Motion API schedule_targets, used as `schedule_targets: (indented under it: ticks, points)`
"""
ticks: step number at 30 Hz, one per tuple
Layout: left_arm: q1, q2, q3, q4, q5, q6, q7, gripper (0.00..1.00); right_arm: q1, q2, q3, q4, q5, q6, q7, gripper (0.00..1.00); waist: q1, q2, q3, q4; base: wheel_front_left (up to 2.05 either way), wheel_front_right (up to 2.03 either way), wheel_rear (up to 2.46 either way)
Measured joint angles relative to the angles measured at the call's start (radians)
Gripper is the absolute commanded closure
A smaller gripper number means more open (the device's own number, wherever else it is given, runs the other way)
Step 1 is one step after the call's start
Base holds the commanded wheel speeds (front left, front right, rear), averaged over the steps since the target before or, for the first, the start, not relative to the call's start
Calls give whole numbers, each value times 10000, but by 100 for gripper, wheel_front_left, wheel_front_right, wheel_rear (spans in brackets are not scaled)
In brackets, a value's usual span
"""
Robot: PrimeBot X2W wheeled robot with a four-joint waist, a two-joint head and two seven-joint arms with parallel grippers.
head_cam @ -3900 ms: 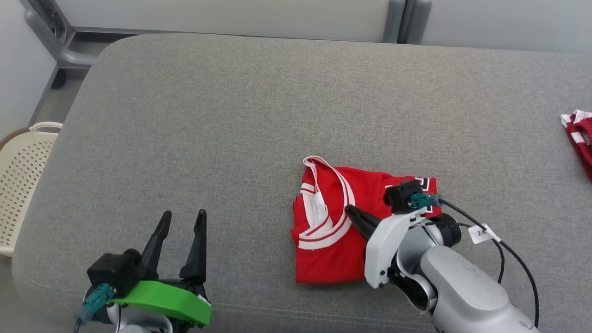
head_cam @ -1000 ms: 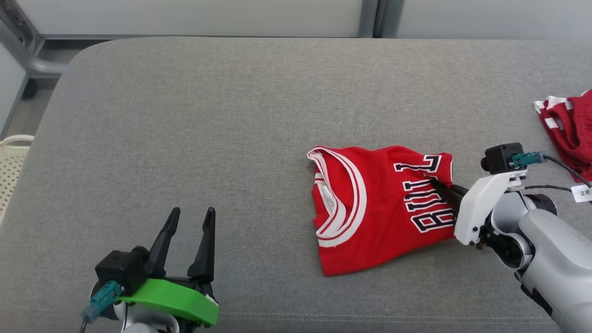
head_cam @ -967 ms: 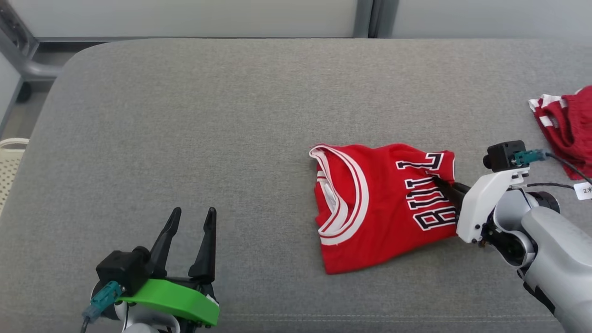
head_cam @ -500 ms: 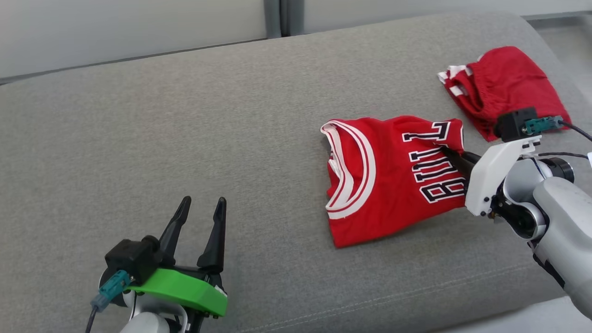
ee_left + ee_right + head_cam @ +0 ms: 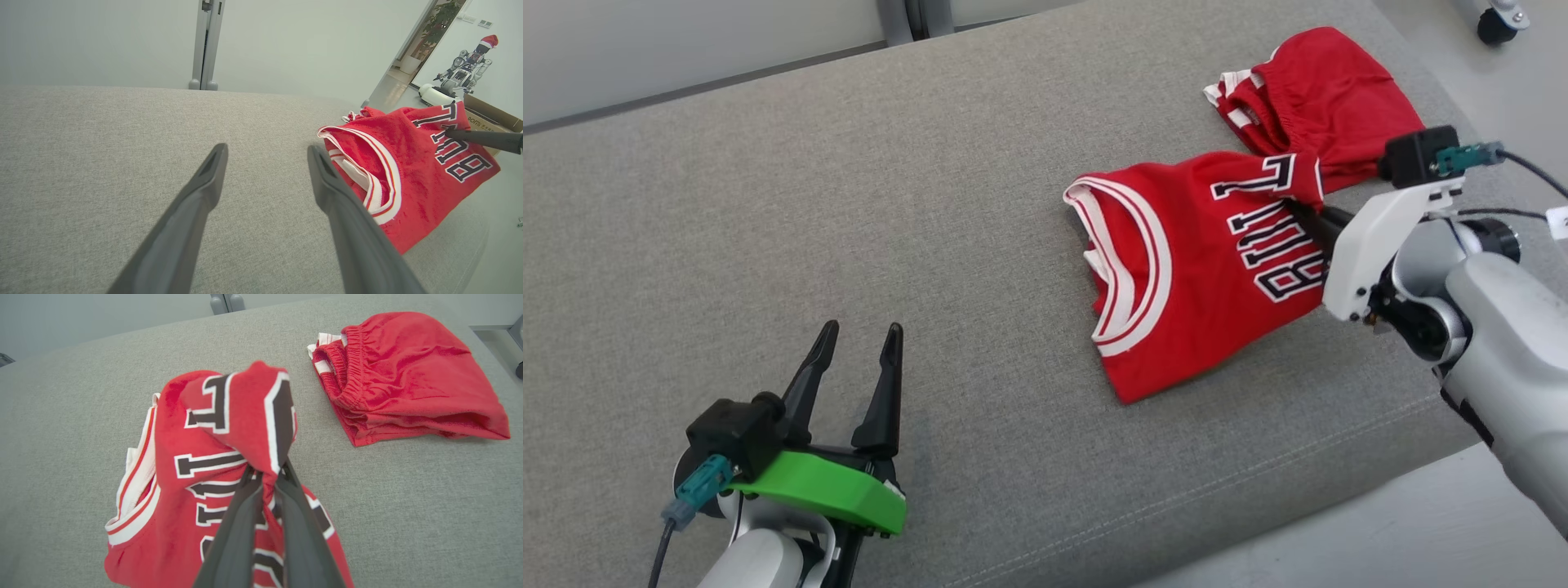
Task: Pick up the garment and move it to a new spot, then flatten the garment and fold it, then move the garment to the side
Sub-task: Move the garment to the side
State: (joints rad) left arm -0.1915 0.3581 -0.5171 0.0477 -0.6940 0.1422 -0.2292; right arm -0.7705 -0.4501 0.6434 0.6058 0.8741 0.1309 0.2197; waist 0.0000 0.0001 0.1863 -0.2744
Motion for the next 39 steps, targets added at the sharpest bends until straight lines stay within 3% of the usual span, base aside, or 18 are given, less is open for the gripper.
schedule_targets:
  ticks: [10,26,39]
  points:
    - [-66,184,29,-238,29,117,142,0,-1801,-399,-305,1248,-360,-2,359,100,0,0,394,575,0,0,0]
    - [-433,748,190,-1381,336,483,552,0,-3852,-1954,-173,2080,-941,0,871,100,1,0,1543,1246,0,0,0]
    - [-878,1152,-10,-2566,838,794,1183,0,-5031,-3204,-50,3283,-2211,6,1074,100,1,0,2781,1509,0,0,0]
